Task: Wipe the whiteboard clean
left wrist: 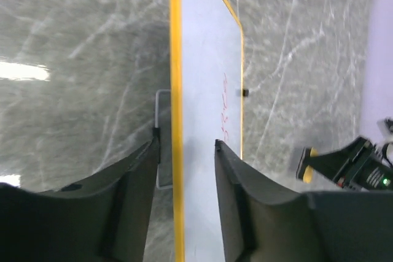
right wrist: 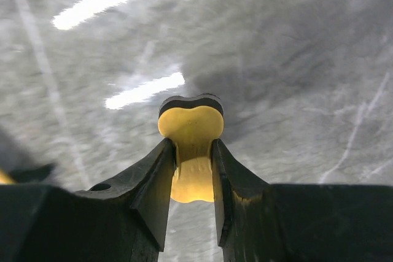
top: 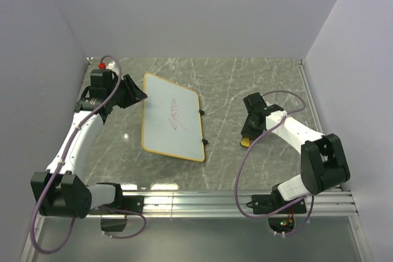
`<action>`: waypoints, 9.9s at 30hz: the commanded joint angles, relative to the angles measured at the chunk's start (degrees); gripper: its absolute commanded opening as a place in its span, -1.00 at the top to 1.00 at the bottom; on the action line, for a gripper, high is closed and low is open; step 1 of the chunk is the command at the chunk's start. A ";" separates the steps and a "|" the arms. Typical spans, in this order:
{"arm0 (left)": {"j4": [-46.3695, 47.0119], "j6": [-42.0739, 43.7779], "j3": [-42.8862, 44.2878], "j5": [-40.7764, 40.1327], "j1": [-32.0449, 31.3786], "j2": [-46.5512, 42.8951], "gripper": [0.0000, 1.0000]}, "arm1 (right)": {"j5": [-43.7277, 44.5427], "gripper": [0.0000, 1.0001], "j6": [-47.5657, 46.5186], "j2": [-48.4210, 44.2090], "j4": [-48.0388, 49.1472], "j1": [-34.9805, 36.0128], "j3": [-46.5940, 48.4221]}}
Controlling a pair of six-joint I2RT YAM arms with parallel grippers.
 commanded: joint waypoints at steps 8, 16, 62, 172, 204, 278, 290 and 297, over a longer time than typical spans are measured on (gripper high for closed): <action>4.95 2.76 -4.84 11.65 -1.15 6.07 0.65 | -15.95 1.00 -5.62 -1.99 5.65 0.66 10.97; 3.82 7.85 -3.27 12.53 -3.34 10.19 0.99 | -26.71 1.00 -5.54 8.90 8.64 4.88 28.81; -6.29 15.86 15.11 5.32 -17.85 29.27 0.99 | -16.08 1.00 1.85 30.98 4.08 8.48 33.20; -4.62 15.60 6.41 -0.66 -22.25 23.47 0.99 | -16.78 1.00 11.51 25.45 11.44 17.56 32.98; -3.92 14.80 5.09 0.66 -21.19 21.45 0.99 | -18.98 1.00 9.14 23.42 10.32 23.08 36.66; -4.10 12.96 3.42 -1.62 -21.10 17.06 0.75 | 0.70 1.00 8.53 -0.74 8.56 10.61 9.41; -3.57 11.46 4.73 -2.50 -21.10 16.44 0.08 | 12.14 1.00 8.70 -0.67 5.66 6.11 -3.69; -6.20 11.46 8.16 -4.26 -21.10 14.68 -0.02 | 13.10 1.00 10.64 2.15 6.71 6.20 -4.84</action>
